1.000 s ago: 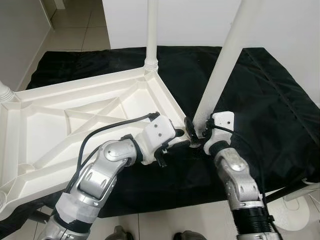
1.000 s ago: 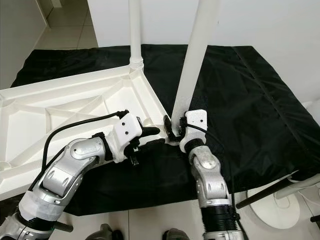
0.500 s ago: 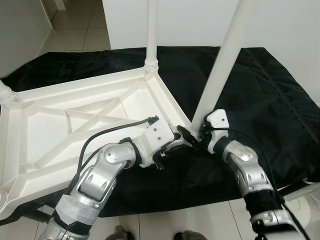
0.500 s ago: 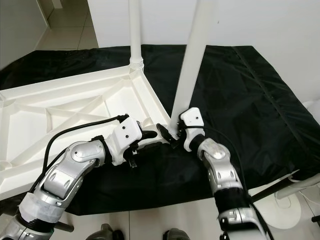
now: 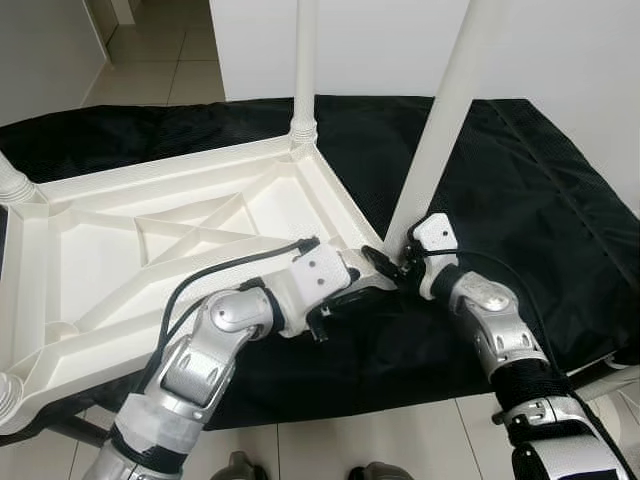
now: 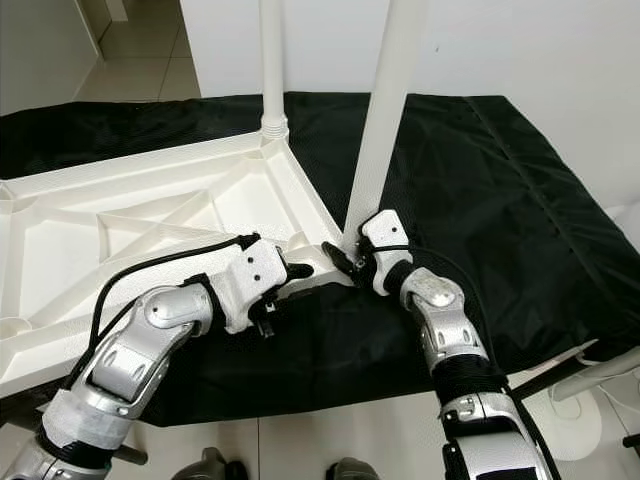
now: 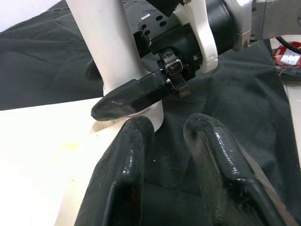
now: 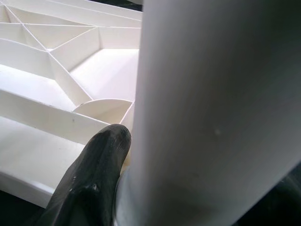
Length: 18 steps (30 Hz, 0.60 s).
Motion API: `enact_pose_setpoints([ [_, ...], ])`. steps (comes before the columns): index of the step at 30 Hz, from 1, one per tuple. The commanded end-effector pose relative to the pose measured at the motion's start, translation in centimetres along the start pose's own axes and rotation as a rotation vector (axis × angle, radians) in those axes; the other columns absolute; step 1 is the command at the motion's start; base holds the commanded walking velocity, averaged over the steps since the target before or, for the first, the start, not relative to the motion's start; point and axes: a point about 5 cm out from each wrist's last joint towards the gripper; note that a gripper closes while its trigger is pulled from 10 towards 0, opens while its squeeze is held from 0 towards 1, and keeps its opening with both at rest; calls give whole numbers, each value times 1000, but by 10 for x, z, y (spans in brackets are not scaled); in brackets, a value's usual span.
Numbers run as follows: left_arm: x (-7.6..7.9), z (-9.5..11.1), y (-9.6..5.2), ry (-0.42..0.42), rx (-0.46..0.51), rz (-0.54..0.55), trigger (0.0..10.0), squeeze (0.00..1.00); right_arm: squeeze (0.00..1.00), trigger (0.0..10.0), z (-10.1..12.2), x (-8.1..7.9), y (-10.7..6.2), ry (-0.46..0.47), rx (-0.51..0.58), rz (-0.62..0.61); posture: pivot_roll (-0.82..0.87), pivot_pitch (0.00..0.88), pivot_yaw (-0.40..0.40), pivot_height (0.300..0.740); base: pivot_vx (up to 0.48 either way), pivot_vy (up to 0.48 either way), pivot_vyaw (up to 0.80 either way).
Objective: Building children table
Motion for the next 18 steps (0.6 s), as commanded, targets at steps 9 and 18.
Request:
enact_pose_setpoints([
  [9, -5, -4, 2, -28, -16, 135, 10000, 0, 0, 10000, -22, -4, -4, 219, -34, -353, -104, 44, 18, 740, 0, 0, 0],
  [18, -2, -1, 7, -31, 1, 124, 10000, 0, 0, 10000, -32, -48, -1, 360, -23, -723, -126, 67, 22, 740, 0, 0, 0],
])
Point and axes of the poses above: a point about 5 cm out from each wrist's last joint towards the gripper, its own y axis pointing out of the wrist towards the gripper, its own z axis along the axis of the wrist's last joint, x = y × z, and after that the axes turned 8 degrees about y, right-handed
